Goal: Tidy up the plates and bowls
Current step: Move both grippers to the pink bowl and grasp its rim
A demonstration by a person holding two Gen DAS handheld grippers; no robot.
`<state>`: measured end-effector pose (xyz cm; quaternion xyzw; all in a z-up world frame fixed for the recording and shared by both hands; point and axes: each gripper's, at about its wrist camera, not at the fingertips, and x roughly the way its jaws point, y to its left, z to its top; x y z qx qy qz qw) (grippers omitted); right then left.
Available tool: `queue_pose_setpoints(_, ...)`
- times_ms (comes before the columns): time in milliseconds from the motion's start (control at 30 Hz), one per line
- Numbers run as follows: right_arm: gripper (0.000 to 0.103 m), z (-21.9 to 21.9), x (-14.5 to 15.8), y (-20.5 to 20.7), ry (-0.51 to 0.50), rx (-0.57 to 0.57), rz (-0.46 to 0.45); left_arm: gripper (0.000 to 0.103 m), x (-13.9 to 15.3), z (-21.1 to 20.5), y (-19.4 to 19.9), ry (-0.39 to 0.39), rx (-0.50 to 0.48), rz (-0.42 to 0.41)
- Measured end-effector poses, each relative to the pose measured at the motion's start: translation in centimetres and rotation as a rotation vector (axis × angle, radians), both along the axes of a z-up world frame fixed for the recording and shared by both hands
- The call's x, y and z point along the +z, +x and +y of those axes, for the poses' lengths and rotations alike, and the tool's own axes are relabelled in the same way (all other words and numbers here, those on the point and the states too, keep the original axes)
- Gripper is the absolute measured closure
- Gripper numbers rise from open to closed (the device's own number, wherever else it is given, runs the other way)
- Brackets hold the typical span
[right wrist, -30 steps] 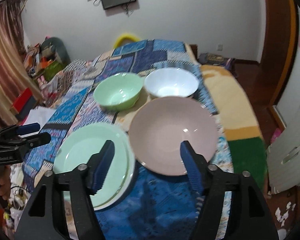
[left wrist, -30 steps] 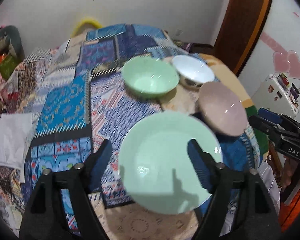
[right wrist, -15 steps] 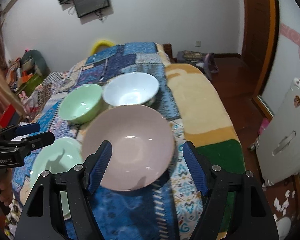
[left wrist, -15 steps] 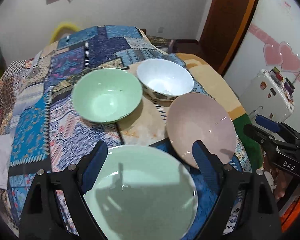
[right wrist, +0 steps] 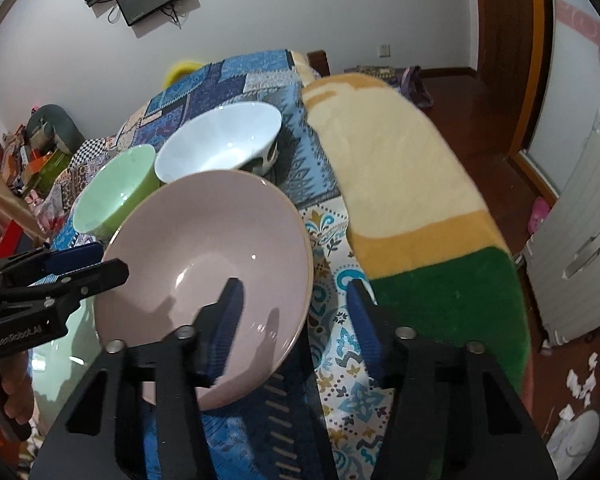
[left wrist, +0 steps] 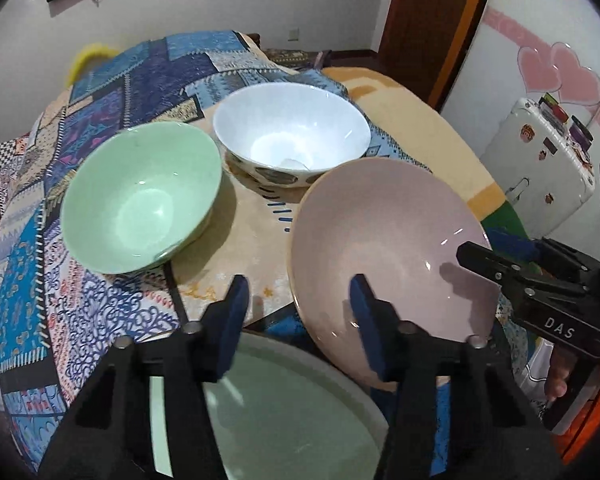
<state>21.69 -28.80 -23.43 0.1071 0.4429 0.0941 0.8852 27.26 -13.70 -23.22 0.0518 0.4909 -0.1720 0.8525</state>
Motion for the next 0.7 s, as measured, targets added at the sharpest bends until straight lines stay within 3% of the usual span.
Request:
queue_pose_setpoints(167, 0.083, 0.3, -1.2, 0.2, 0.019, 0.026, 0.045, 0.076, -1.3, -0.1, 1.0, -0.04, -0.002, 0.062)
queue_pose_setpoints(233, 0.086, 0.4, -1.3, 0.1, 0.035, 0.033, 0.042, 0.084, -1.8, -0.3, 1.2, -0.049, -0.009, 0.08)
queue_pose_setpoints(333, 0.087, 0.4, -1.1, -0.1, 0.041, 0.032, 0.035, 0.088, -2.3, -0.5, 1.2, -0.048, -0.01, 0.089)
queue_pose_setpoints(700, 0.088, 0.0, 0.2, -0.7, 0.038, 0.009, 0.022, 0.088, -1.6, -0.9, 0.2, -0.045, -0.007, 0.083)
